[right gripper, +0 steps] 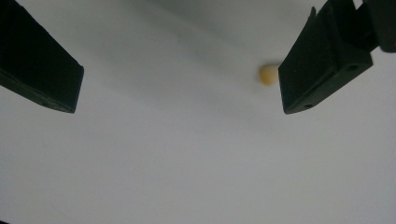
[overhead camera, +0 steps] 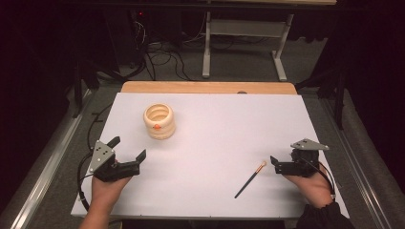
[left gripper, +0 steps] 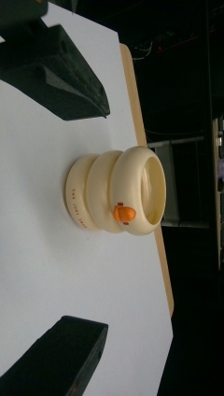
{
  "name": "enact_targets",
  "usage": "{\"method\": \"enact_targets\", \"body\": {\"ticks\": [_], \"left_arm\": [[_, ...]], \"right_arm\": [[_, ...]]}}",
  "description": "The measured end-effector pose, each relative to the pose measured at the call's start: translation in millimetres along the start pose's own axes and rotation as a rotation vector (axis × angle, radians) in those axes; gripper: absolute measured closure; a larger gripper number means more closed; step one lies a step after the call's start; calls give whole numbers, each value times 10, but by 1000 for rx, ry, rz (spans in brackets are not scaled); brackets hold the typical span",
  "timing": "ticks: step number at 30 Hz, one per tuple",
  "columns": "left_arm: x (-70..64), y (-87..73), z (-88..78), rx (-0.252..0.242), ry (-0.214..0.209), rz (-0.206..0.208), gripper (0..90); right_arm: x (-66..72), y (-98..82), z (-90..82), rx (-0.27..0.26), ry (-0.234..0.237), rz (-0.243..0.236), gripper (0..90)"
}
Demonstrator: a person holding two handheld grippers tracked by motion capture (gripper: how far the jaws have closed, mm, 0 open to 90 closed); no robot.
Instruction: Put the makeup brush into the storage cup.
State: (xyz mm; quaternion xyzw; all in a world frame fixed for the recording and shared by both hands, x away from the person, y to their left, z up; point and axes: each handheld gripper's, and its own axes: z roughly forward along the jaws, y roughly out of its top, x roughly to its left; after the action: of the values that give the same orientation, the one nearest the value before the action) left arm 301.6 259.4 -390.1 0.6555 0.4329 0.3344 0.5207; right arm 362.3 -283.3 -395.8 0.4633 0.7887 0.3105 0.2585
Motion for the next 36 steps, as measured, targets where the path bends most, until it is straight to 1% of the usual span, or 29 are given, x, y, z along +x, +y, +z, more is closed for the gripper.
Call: {"method": "enact_targets", "body": {"ticks": [1, 2, 4, 6, 7, 11, 12, 13, 14, 15, 16, 17, 18, 19, 20, 21, 23, 24, 25, 26, 28, 29, 34, 36], "left_arm": [[4, -1, 1, -1, 0, -3, 5], [9, -2, -1, 3, -1, 1, 5], [9, 2, -1, 2, -3, 3, 5], [6, 7, -3, -1, -2, 6, 5], [4, 9, -2, -4, -4, 4, 5], [6, 6, 2, -1, -7, 6, 5], [9, 3, 8, 1, -9, 6, 5], [9, 3, 8, 1, -9, 6, 5], [11, 1, 9, 2, -10, 5, 5], [14, 0, 9, 3, -10, 5, 5], [17, -2, 9, 3, -10, 5, 5], [19, -2, 8, 3, -10, 4, 5], [20, -2, 7, 2, -9, 4, 5], [20, -1, 7, 0, -10, 1, 5], [19, -1, 6, -1, -10, 1, 5], [19, 0, 5, 1, -10, 3, 5], [17, 1, 5, 1, -13, 2, 5], [16, 2, 5, 1, -13, 1, 5], [15, 2, 5, 0, -14, 1, 5], [13, 3, 6, 1, -14, 0, 5], [12, 2, 8, 2, -15, 1, 5], [13, 1, 9, 3, -17, 1, 5], [18, -3, 11, 5, -17, 1, 5], [21, -4, 11, 5, -18, -1, 5]], "right_arm": [[13, -1, 12, 25, 4, -28, 16], [28, 1, 19, 49, 8, -39, 16], [42, 10, 25, 80, 21, -72, 15], [82, 45, 18, 121, 33, -117, 15], [82, 45, 18, 121, 33, -117, 15], [114, 79, 21, 177, 52, -167, 15], [123, 83, 34, 202, 65, -198, 15], [123, 83, 34, 202, 65, -198, 15], [135, 81, 40, 224, 72, -210, 15], [151, 78, 48, 256, 87, -233, 15], [155, 75, 53, 268, 97, -253, 15], [155, 75, 53, 268, 97, -253, 15], [168, 71, 57, 284, 108, -262, 15], [175, 70, 62, 297, 116, -285, 15], [198, 73, 70, 322, 133, -324, 15], [198, 73, 70, 322, 133, -324, 15], [230, 85, 68, 349, 154, -365, 16], [245, 91, 71, 359, 166, -390, 16], [261, 96, 72, 362, 172, -404, 16], [281, 108, 71, 376, 185, -431, 16], [314, 126, 69, 394, 203, -457, 16], [329, 138, 73, 396, 208, -483, 16], [391, 178, 76, 435, 229, -553, 23], [413, 197, 79, 443, 234, -577, 24]]}}
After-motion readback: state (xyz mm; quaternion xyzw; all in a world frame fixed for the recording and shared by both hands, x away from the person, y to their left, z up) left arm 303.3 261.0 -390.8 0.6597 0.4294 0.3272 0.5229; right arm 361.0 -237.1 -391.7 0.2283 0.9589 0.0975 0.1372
